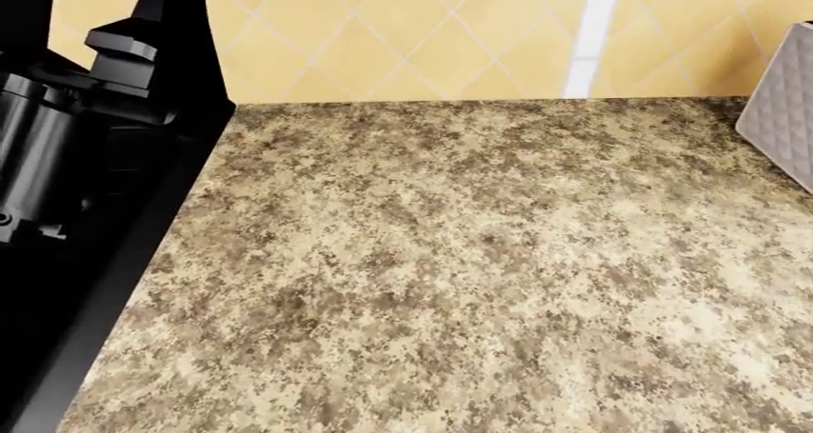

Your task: Pick the radish, potato from the counter and place them in the cabinet. Then close the cabinet.

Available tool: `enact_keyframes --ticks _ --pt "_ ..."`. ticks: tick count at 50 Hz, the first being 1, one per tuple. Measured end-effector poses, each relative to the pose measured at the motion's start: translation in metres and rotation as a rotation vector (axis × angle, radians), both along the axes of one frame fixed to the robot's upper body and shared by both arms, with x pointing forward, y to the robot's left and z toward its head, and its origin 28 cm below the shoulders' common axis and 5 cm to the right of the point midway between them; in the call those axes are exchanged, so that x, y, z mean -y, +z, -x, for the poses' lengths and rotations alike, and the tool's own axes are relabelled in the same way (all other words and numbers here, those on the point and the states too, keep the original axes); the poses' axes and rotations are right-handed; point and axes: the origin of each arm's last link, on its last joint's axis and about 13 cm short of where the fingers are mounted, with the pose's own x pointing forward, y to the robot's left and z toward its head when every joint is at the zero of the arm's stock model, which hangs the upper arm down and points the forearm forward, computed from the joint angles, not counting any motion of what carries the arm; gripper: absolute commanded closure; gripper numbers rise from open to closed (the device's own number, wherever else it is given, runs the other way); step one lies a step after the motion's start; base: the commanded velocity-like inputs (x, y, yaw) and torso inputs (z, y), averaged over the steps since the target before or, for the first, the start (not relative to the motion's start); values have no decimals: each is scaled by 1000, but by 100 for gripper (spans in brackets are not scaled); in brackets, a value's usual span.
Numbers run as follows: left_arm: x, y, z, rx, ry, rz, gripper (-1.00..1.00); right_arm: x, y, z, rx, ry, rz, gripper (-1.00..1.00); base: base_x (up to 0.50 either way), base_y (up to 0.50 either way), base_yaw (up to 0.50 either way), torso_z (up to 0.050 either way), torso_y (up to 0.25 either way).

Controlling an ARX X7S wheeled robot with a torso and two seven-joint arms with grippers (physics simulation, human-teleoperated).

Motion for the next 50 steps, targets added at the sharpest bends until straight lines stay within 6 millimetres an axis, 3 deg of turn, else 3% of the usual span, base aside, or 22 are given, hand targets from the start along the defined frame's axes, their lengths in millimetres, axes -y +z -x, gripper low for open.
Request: enact_keyframes --ticks 12,26,50 --pt "0 0 0 -1 2 -1 -100 2 22 1 132 52 -172 -100 0 0 0 0 0" --pt "1 -2 0 -5 3 -3 -100 8 33 4 262 180 -387 -100 0 0 0 0 0" --pt "2 -5 0 -10 3 -3 -100 -7 64 -26 270 445 -504 -100 0 0 0 0 0"
